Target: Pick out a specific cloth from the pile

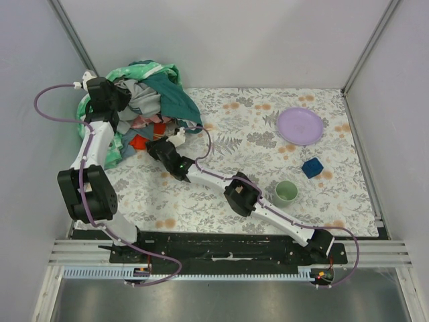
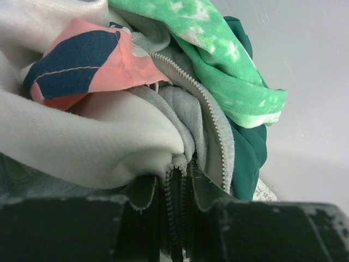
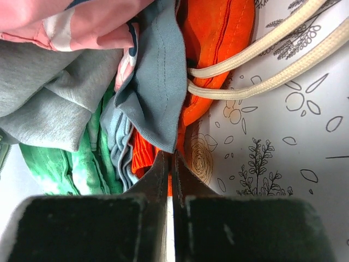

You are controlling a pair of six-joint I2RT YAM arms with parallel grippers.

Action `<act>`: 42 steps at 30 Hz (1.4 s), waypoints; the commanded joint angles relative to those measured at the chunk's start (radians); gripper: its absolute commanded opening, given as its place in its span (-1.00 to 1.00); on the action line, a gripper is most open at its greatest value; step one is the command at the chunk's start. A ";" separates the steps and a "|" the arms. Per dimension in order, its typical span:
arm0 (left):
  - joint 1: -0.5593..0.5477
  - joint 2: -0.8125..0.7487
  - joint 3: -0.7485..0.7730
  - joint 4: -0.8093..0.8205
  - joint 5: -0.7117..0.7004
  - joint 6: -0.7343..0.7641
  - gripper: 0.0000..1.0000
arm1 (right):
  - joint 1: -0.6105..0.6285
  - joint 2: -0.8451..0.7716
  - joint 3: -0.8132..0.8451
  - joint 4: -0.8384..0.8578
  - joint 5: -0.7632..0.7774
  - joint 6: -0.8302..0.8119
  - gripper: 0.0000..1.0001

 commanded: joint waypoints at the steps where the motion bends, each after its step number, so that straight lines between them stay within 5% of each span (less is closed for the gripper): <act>1: 0.011 -0.092 0.066 0.122 -0.078 0.048 -0.96 | 0.007 0.003 0.001 0.032 -0.066 -0.049 -1.00; 11: 0.011 -0.131 -0.047 0.168 -0.120 0.093 -0.96 | -0.007 -0.514 -0.629 0.541 -0.368 -0.627 -1.00; 19: 0.013 -0.086 -0.090 0.142 -0.167 0.105 -0.96 | -0.007 -0.937 -0.924 0.677 -0.495 -0.972 -1.00; 31: 0.013 -0.049 -0.098 0.113 -0.206 0.101 -0.96 | -0.002 -1.546 -1.056 0.384 -0.532 -1.375 -1.00; 39: 0.013 -0.037 -0.083 0.007 -0.238 0.030 -0.95 | -0.002 -1.673 -0.842 0.079 -0.699 -1.249 -1.00; 42: 0.013 -0.065 -0.087 -0.053 -0.230 -0.034 -0.70 | -0.001 -1.693 -0.811 0.017 -0.733 -1.183 -1.00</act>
